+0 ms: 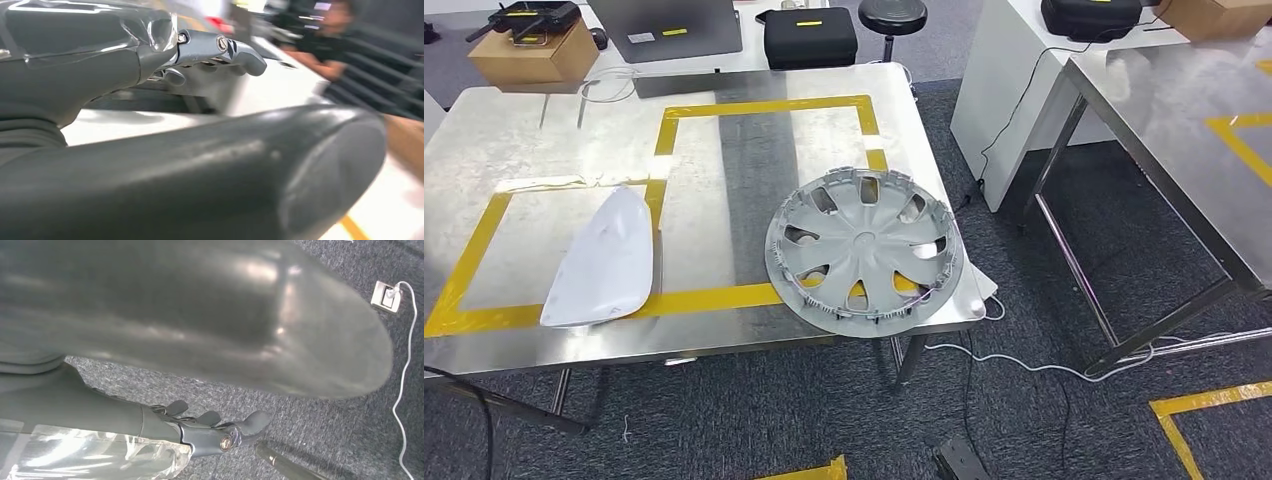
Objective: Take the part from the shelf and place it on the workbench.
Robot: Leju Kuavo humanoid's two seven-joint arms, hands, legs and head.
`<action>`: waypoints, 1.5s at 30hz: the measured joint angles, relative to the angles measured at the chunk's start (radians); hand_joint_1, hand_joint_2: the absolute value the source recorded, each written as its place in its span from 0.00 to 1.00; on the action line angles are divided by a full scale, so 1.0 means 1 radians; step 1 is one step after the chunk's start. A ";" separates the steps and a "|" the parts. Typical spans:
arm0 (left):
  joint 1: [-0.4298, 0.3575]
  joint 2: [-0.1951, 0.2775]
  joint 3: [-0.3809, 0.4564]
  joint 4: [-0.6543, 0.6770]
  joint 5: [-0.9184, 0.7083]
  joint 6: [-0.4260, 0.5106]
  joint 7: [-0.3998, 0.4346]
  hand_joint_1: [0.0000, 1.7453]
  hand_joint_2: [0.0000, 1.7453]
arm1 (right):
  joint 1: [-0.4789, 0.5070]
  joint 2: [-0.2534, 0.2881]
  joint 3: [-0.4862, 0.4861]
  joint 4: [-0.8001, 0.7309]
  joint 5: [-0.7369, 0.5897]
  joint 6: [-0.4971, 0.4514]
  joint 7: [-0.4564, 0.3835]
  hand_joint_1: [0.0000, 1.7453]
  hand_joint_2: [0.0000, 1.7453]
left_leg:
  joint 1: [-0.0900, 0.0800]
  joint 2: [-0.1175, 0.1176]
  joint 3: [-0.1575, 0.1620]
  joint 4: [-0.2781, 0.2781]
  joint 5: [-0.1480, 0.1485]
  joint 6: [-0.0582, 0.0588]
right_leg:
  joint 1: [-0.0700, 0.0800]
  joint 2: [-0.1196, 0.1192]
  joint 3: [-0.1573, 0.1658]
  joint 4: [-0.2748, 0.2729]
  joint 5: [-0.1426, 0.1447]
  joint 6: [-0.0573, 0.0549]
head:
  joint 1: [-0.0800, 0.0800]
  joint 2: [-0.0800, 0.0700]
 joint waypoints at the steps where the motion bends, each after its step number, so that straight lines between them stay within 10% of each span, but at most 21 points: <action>1: 0.032 0.004 0.044 0.000 -0.004 0.006 0.011 0.00 0.00 | 0.000 0.000 0.000 0.001 0.001 0.000 0.000 0.00 0.00 | 0.000 0.000 0.000 0.000 0.000 -0.001 | 0.000 0.001 0.000 0.000 0.000 0.000 | 0.000 0.000; 12: 0.263 -0.020 0.433 -0.019 -0.134 -0.011 0.060 0.00 0.00 | -0.001 0.010 0.000 0.010 0.012 0.004 -0.004 0.00 0.00 | 0.000 -0.003 0.000 0.000 -0.002 -0.002 | 0.001 -0.002 -0.006 -0.001 -0.002 -0.007 | 0.000 0.000; 26: 0.336 -0.241 0.830 -0.103 -0.419 -0.250 -0.023 0.00 0.00 | 0.002 0.017 0.004 0.018 0.018 0.009 -0.003 0.00 0.00 | 0.000 -0.004 0.001 0.000 -0.002 -0.002 | 0.000 -0.003 -0.006 -0.001 -0.001 -0.009 | 0.000 0.000; 35: 0.314 -0.498 0.875 0.078 -0.545 -0.225 -0.089 0.00 0.00 | -0.001 0.016 0.005 0.018 0.021 -0.008 0.014 0.00 0.00 | -0.002 -0.005 0.001 0.000 -0.001 -0.002 | -0.002 -0.003 -0.005 -0.002 -0.001 -0.008 | 0.000 0.000; 45: 0.280 -0.643 0.778 0.373 -0.622 -0.207 -0.064 0.00 0.00 | -0.001 0.015 0.002 0.018 0.043 -0.025 0.040 0.00 0.00 | -0.003 -0.005 0.001 0.000 -0.001 -0.002 | -0.002 -0.003 -0.005 -0.002 -0.001 -0.008 | 0.001 0.000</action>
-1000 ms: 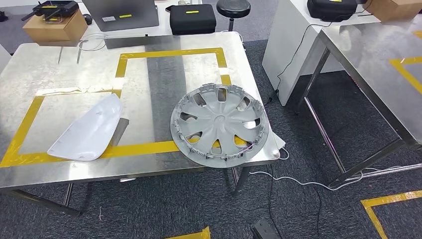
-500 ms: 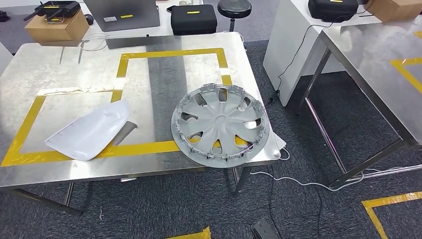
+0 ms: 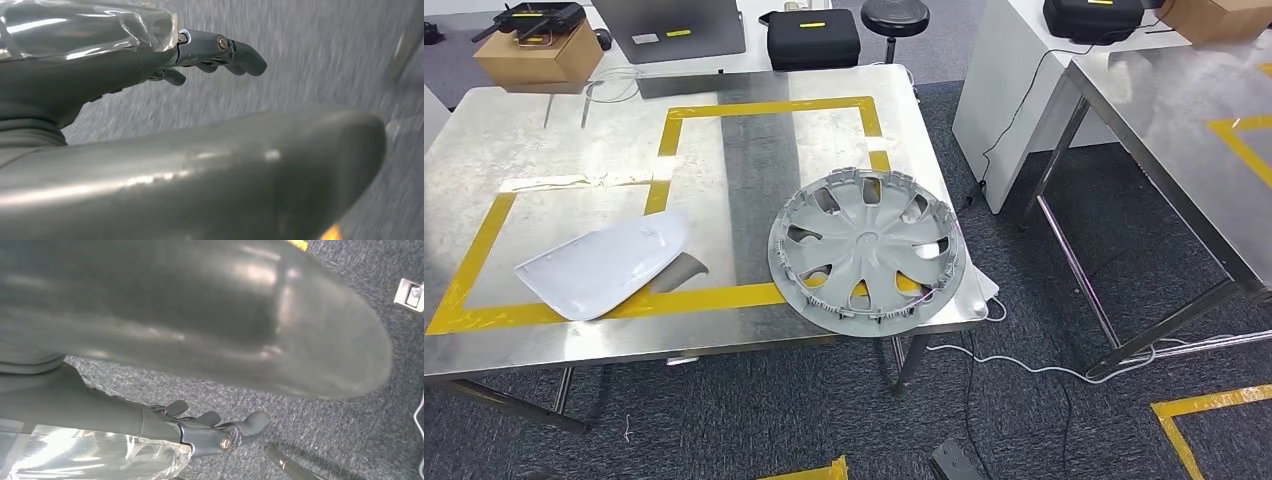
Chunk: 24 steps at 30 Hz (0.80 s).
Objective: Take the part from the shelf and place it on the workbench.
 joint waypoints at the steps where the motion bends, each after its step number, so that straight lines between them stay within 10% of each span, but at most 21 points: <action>1: -0.001 -0.006 -0.009 0.024 -0.002 0.002 0.000 0.00 0.00 | 0.000 0.000 0.000 0.000 0.001 0.000 0.001 0.00 0.00 | 0.000 0.000 0.000 0.000 0.000 0.000 | 0.000 0.000 0.000 0.000 0.000 0.000 | 0.000 0.000; 24: -0.039 -0.023 -0.071 0.241 -0.004 0.011 -0.049 0.00 0.00 | 0.000 -0.010 -0.005 -0.002 0.024 -0.004 0.019 0.00 0.00 | 0.002 0.000 0.000 0.000 0.000 0.000 | 0.002 0.000 0.000 0.000 0.000 0.000 | 0.000 0.000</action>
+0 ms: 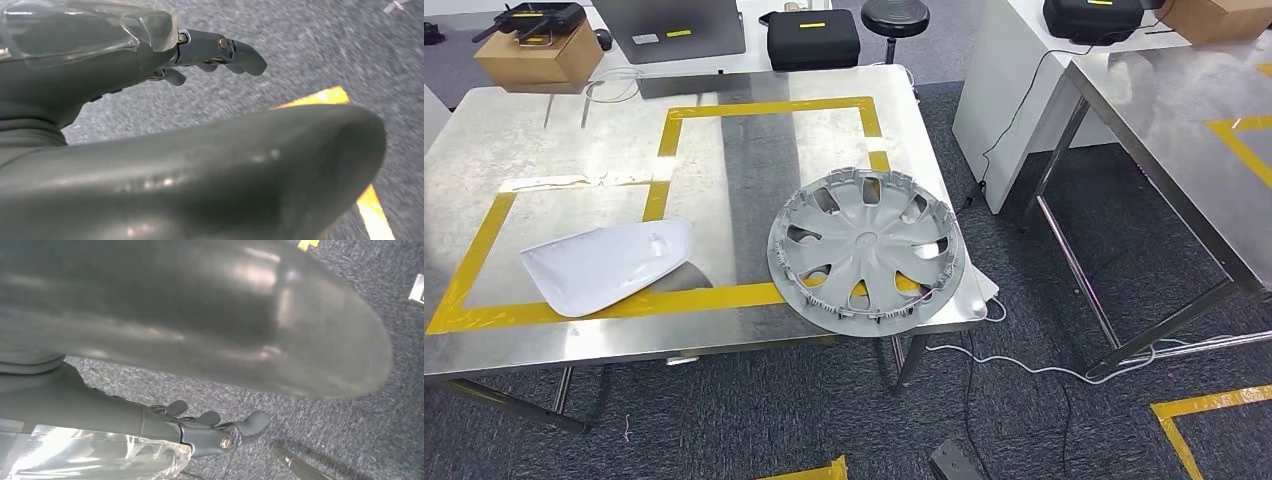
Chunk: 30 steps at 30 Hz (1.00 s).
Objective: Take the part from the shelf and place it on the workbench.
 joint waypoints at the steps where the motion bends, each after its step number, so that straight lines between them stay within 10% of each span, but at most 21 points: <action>1: -0.011 0.000 -0.006 0.033 0.002 0.003 -0.019 0.00 0.00 | 0.000 -0.002 -0.001 -0.003 0.007 -0.001 0.006 0.00 0.00 | 0.000 0.000 0.000 0.000 0.000 0.000 | 0.000 0.000 0.000 0.000 0.000 0.000 | 0.000 0.000; 21: -0.089 0.040 -0.017 0.209 -0.025 -0.022 -0.093 0.00 0.00 | 0.035 -0.020 -0.028 -0.078 0.052 -0.017 0.053 0.00 0.00 | -0.006 0.001 0.002 0.000 0.002 0.016 | -0.007 0.000 0.008 -0.002 0.003 0.016 | 0.000 0.000; 28: -0.108 0.046 -0.017 0.231 -0.051 -0.015 -0.091 0.00 0.00 | 0.047 -0.023 -0.048 -0.094 0.062 -0.021 0.067 0.00 0.00 | 0.000 0.009 -0.011 -0.017 0.030 0.032 | -0.007 -0.011 -0.101 0.296 -0.153 0.005 | 0.002 0.000; 30: -0.109 0.046 -0.017 0.235 -0.051 -0.015 -0.090 0.00 0.00 | 0.049 -0.025 -0.051 -0.098 0.063 -0.022 0.067 0.00 0.00 | 0.000 0.009 -0.021 -0.017 0.040 0.026 | -0.008 -0.013 -0.040 0.211 -0.125 0.021 | 0.002 0.000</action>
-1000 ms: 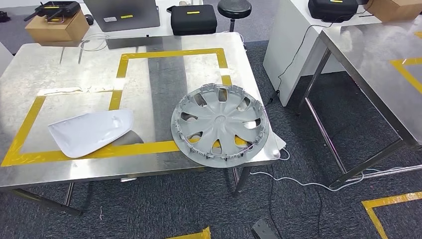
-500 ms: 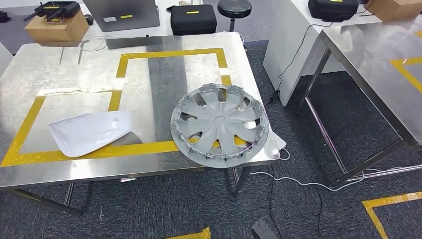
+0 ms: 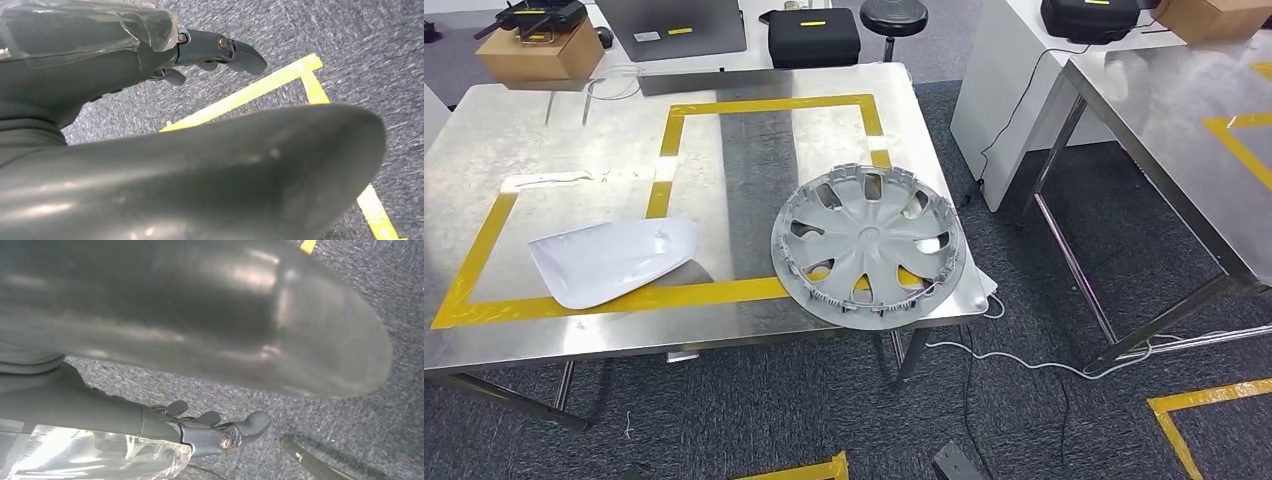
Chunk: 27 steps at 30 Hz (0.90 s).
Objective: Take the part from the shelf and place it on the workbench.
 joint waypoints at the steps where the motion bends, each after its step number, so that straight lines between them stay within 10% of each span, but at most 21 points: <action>1: -0.001 0.000 0.000 0.002 -0.001 0.000 0.000 0.00 0.00 | -0.001 -0.001 -0.002 -0.003 0.001 0.000 0.001 0.00 0.00 | 0.000 0.000 -0.005 0.001 0.006 -0.004 | 0.000 -0.001 0.054 -0.088 0.022 0.004 | 0.000 0.000; 3: -0.003 0.000 0.000 0.005 -0.005 0.001 0.001 0.00 0.00 | -0.002 -0.002 -0.005 -0.010 0.005 -0.001 0.004 0.00 0.00 | 0.000 -0.001 -0.012 0.000 0.019 -0.015 | 0.004 -0.002 0.129 -0.207 0.057 0.001 | -0.001 0.000; 7: -0.005 0.002 0.000 0.007 -0.013 0.001 0.002 0.00 0.00 | -0.002 -0.002 -0.014 -0.020 0.016 -0.001 0.014 0.00 0.00 | 0.006 -0.003 -0.017 0.000 0.035 -0.043 | 0.009 -0.004 0.120 -0.230 0.088 -0.031 | -0.002 0.000; 10: -0.004 0.005 0.001 0.009 -0.018 0.001 0.005 0.00 0.00 | -0.001 -0.002 -0.018 -0.026 0.024 0.000 0.019 0.00 0.00 | 0.016 0.002 -0.051 0.089 -0.072 -0.066 | 0.001 -0.009 0.095 -0.232 0.116 -0.057 | -0.004 0.000; 13: -0.006 0.007 0.003 0.010 -0.023 0.002 0.006 0.00 0.00 | 0.003 -0.002 -0.021 -0.028 0.030 0.002 0.022 0.00 0.00 | 0.027 0.007 -0.084 0.267 -0.187 -0.086 | 0.001 -0.011 0.061 -0.228 0.144 -0.058 | -0.004 0.000; 16: -0.007 0.009 0.003 0.012 -0.033 0.002 0.006 0.00 0.00 | 0.007 0.000 -0.023 -0.028 0.033 0.002 0.025 0.00 0.00 | 0.036 0.010 0.016 0.199 -0.144 -0.092 | -0.003 -0.012 0.032 -0.219 0.163 -0.046 | -0.004 0.000; 19: -0.012 0.014 0.004 0.012 -0.043 0.002 0.006 0.00 0.00 | 0.008 0.002 -0.029 -0.033 0.034 0.002 0.026 0.00 0.00 | 0.032 0.008 0.146 0.014 -0.124 -0.078 | -0.003 -0.013 0.019 -0.215 0.177 -0.026 | -0.003 0.000; 23: -0.019 0.019 0.009 0.013 -0.059 0.001 0.011 0.00 0.00 | 0.013 0.006 -0.040 -0.040 0.034 0.000 0.028 0.00 0.00 | 0.023 0.009 0.142 -0.016 -0.103 -0.040 | -0.006 -0.013 0.009 -0.210 0.186 -0.001 | -0.003 0.000; 27: -0.026 0.016 0.011 0.012 -0.073 -0.002 0.017 0.00 0.00 | 0.016 0.007 -0.049 -0.041 0.034 -0.001 0.031 0.00 0.00 | 0.020 0.015 0.095 -0.025 -0.057 -0.012 | -0.006 -0.012 -0.067 -0.007 0.041 -0.019 | -0.001 0.000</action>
